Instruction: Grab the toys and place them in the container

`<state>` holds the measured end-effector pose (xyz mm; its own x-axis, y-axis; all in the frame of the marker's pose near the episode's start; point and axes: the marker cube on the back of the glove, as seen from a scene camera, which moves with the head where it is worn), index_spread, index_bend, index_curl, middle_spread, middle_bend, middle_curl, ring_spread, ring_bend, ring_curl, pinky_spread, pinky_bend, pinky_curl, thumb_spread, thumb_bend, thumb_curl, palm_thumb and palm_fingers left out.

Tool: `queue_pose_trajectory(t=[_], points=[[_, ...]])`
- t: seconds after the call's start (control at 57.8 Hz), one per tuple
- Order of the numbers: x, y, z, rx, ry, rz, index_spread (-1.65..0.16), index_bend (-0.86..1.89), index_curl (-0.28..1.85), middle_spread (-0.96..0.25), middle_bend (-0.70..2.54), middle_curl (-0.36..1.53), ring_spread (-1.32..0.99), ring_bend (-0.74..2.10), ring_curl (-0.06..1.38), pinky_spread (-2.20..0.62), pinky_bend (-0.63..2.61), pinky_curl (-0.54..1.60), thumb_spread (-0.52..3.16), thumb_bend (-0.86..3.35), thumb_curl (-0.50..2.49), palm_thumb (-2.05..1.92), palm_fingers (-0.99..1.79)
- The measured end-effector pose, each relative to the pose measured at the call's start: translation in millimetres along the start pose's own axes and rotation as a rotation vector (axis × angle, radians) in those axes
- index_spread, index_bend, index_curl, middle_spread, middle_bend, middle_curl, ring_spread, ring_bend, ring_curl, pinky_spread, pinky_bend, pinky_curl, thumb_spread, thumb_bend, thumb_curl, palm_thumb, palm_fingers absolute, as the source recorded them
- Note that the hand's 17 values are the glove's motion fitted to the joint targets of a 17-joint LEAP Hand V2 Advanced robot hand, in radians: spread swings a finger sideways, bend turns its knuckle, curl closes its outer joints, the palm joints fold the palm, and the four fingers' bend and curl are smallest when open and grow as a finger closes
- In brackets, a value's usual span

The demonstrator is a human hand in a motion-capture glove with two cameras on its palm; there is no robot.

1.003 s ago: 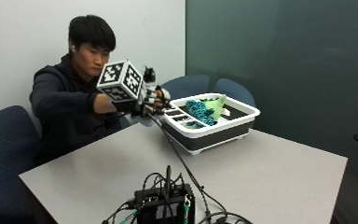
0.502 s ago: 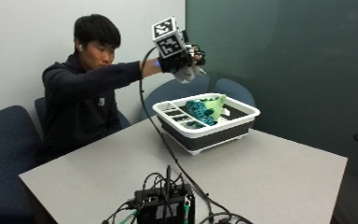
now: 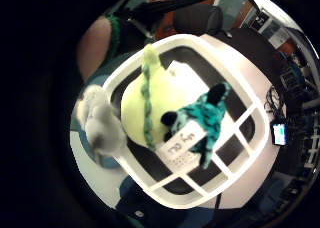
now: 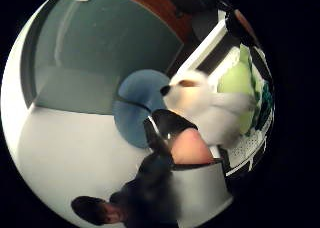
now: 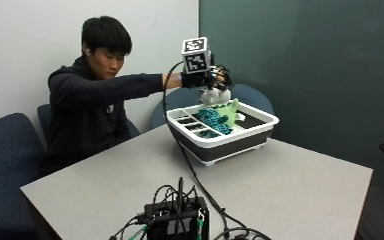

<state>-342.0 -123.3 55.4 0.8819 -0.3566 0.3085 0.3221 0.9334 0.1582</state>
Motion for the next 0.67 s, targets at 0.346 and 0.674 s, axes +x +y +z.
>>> queue_pose_trajectory(t=[0.346, 0.674], points=[[107, 79, -78, 0.181, -0.097, 0.056, -0.21, 0.34, 0.72, -0.06, 0.68, 0.49, -0.17, 0.58, 0.30, 0.00, 0.60, 0.36, 1.30, 0.00, 0.35, 0.10, 0.22], [204, 153, -140, 0.240, -0.115, 0.033, -0.20, 0.36, 0.72, -0.07, 0.71, 0.50, -0.18, 0.54, 0.29, 0.01, 0.54, 0.34, 1.39, 0.00, 0.33, 0.16, 0.27]])
